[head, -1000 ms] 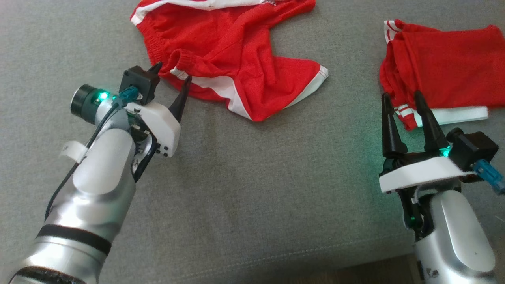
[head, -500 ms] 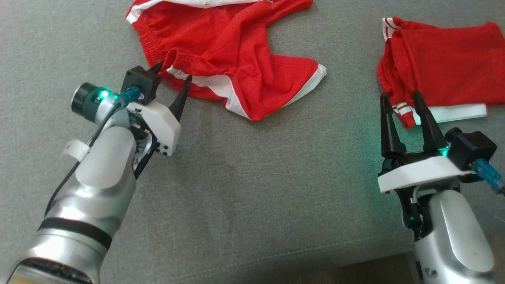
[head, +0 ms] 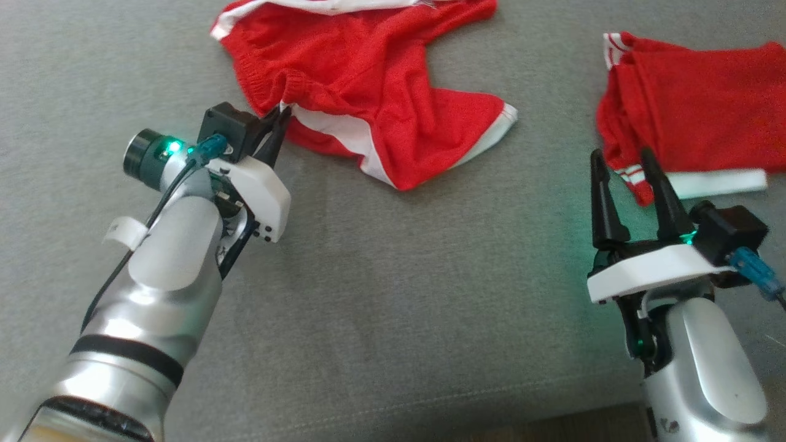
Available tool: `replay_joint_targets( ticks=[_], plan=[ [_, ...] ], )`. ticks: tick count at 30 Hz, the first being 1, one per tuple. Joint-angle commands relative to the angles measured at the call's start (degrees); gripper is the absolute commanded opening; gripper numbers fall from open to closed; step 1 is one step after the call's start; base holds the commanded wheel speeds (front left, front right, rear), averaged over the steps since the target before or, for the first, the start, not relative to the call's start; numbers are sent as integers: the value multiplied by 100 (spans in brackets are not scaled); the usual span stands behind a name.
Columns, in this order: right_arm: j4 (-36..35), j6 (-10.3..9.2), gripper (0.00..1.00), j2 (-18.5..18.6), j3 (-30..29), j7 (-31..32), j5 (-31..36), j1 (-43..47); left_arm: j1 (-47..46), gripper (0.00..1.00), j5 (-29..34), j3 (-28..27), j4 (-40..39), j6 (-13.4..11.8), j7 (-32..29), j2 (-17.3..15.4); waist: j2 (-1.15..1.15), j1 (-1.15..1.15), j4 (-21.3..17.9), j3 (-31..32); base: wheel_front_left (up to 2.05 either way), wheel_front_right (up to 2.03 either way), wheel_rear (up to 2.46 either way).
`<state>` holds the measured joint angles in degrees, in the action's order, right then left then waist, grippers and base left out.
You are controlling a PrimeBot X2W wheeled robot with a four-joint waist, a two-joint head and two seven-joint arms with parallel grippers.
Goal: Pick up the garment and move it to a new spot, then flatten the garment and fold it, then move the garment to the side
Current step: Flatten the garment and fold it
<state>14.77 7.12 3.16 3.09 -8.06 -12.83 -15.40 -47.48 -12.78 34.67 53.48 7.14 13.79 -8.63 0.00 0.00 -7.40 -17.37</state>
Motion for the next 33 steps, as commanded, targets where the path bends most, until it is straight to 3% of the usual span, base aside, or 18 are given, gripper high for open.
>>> replay_joint_targets(
  ticks=[1,9,17,22,33],
  plan=[
    [-139,36,100,-26,131,51,87,-15,-139,0,-40,-153,-223,9,88,-136,0,0,129,64,0,0,0],
    [306,36,100,60,152,472,37,-291,158,0,-88,-184,-692,-111,115,-137,0,0,606,173,0,0,0],
    [1394,36,100,55,-110,989,-156,-1028,423,0,-69,-63,-1155,-156,119,-112,0,0,937,140,0,0,0],
    [2145,36,100,20,-419,1087,-347,-1571,443,0,-89,2,-1309,-192,116,-57,0,0,1054,59,0,0,0],
    [3073,36,100,-3,-418,934,-400,-2134,431,0,-143,93,-1431,-251,94,16,0,0,1158,-15,0,0,0]
  ],
)
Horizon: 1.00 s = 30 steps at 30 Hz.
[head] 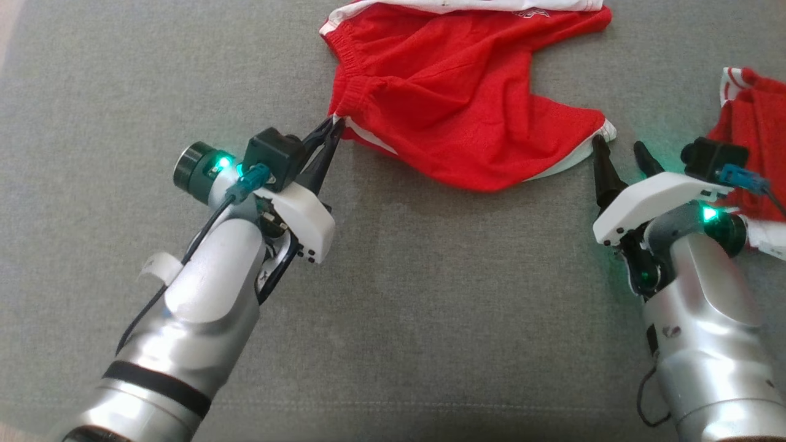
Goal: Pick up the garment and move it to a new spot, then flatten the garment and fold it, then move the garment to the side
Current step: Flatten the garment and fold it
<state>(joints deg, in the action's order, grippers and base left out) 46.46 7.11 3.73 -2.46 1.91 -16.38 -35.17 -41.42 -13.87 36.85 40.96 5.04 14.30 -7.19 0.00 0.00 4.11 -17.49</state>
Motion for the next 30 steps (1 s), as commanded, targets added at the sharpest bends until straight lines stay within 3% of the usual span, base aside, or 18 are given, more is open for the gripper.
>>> replay_joint_targets(
  ticks=[1,8,9,11,22,30],
  plan=[
    [-48,37,100,-62,173,-80,-71,-184,-175,0,-42,-121,-184,-45,44,-123,0,0,13,-6,0,0,0],
    [180,37,100,-20,539,-276,-155,-322,-179,0,-84,-82,-184,-64,44,-125,0,0,49,-22,0,0,0],
    [211,37,90,-5,595,-297,-174,-339,-178,0,-88,-75,-181,-64,44,-129,0,0,55,-20,0,0,0],
    [266,37,0,29,703,-345,-223,-367,-175,0,-98,-64,-173,-68,45,-136,0,0,67,-12,0,0,0],
    [262,37,0,278,1062,-955,-494,-389,-83,0,-222,-96,-146,-116,53,-174,0,0,50,199,0,0,0],
    [-539,37,0,554,1465,-1370,-988,-226,-45,0,-402,-347,-529,-190,64,-341,0,0,-35,679,0,0,0]
  ],
)
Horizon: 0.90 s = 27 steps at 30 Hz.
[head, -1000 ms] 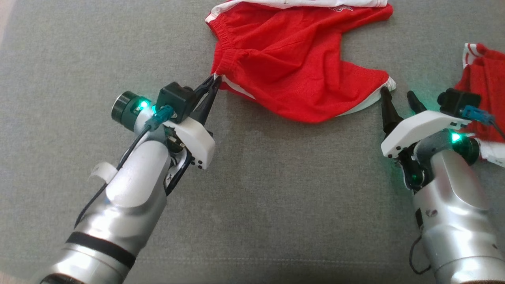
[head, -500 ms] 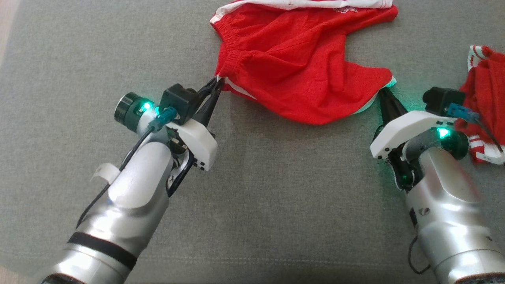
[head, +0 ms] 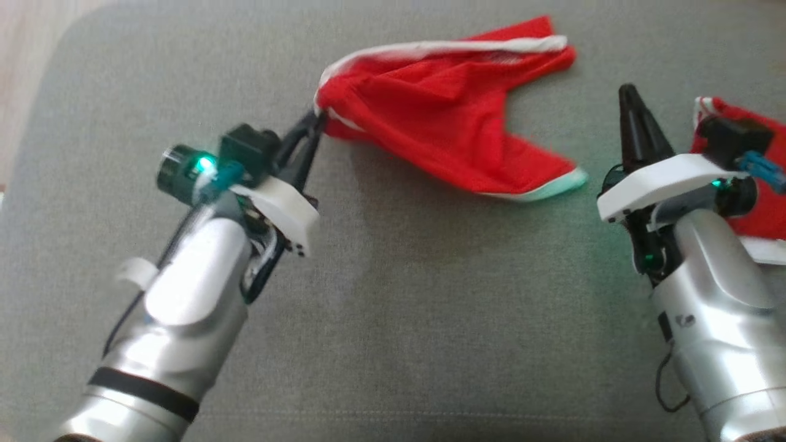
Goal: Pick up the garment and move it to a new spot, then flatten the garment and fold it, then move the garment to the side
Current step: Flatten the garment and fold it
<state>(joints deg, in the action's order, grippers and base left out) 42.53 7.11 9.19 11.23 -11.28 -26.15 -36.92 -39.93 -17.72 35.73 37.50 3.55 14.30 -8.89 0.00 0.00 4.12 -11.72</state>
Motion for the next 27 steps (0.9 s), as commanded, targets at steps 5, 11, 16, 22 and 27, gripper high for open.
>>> replay_joint_targets(
  ticks=[5,11,16,22,27],
  plan=[
    [-837,37,0,158,139,-102,-303,38,-208,0,-224,-503,-647,-84,53,-357,0,0,-123,508,0,0,0],
    [-1474,37,0,104,-170,208,-628,244,-182,0,-452,-726,-1281,-148,-301,-621,0,0,-189,988,0,0,0],
    [-1802,37,0,-6,-80,639,-213,739,65,0,-470,-657,-1729,-215,-699,-806,0,0,-188,1105,0,0,0],
    [-2186,37,100,-297,-562,633,137,1338,403,0,-463,-538,-2085,-290,-841,-892,0,0,-236,1122,0,0,0],
    [-2601,37,100,-520,-755,711,344,1635,286,0,-429,-418,-2269,-263,-988,-853,0,0,-475,1047,0,0,0]
  ],
)
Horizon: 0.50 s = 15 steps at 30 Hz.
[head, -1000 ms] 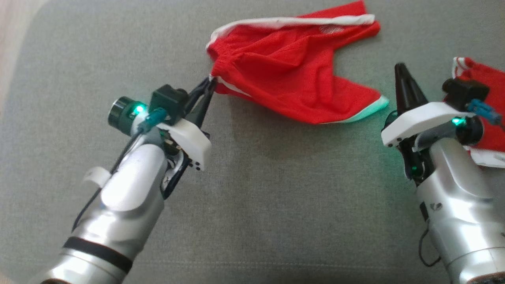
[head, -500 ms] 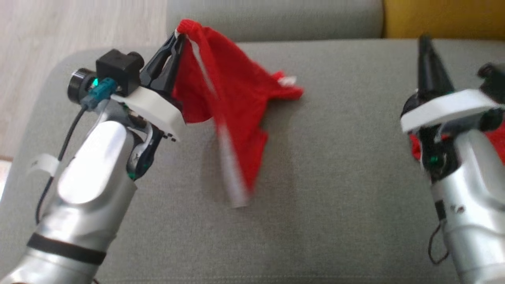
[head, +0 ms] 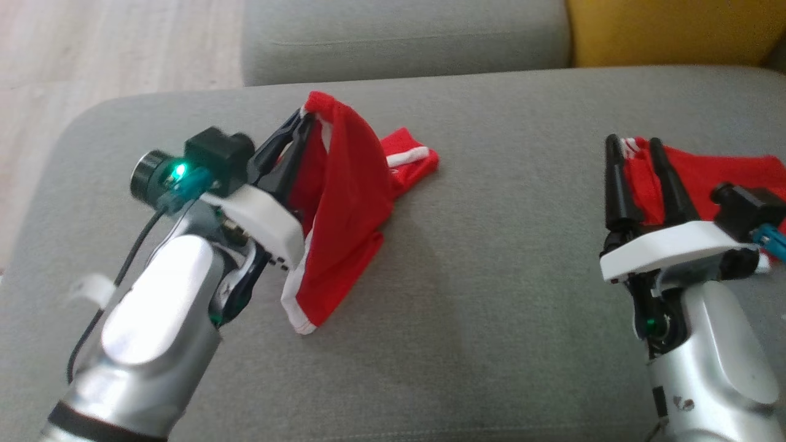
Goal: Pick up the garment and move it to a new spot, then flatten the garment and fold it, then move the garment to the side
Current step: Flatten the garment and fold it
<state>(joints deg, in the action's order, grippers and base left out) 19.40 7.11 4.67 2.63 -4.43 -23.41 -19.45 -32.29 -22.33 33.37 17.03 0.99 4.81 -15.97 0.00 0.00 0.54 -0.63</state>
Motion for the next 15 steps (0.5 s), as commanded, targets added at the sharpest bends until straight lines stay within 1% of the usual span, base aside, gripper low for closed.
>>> replay_joint_targets(
  ticks=[1,4,7,8,10,15],
  plan=[
    [-363,37,100,-96,114,46,103,-80,-557,0,48,-152,-237,13,-81,-129,0,0,-191,-105,0,0,0],
    [-548,37,100,-150,189,75,147,-58,-901,0,112,-55,-227,88,-199,-33,0,0,-448,-269,0,0,0],
    [-623,37,100,-172,204,47,103,-102,-1333,0,79,-16,-108,170,-230,194,0,0,-701,-403,0,0,0],
    [-623,37,100,-172,204,47,103,-102,-1333,0,79,-16,-108,170,-230,194,0,0,-701,-403,0,0,0],
    [-628,37,100,-176,246,-8,-29,-149,-1641,0,45,-35,8,196,-193,358,0,0,-855,-465,0,0,0],
    [-572,37,100,-178,324,-134,-218,-244,-2244,0,-8,-189,269,105,39,675,0,0,-1064,-556,0,0,0]
  ],
)
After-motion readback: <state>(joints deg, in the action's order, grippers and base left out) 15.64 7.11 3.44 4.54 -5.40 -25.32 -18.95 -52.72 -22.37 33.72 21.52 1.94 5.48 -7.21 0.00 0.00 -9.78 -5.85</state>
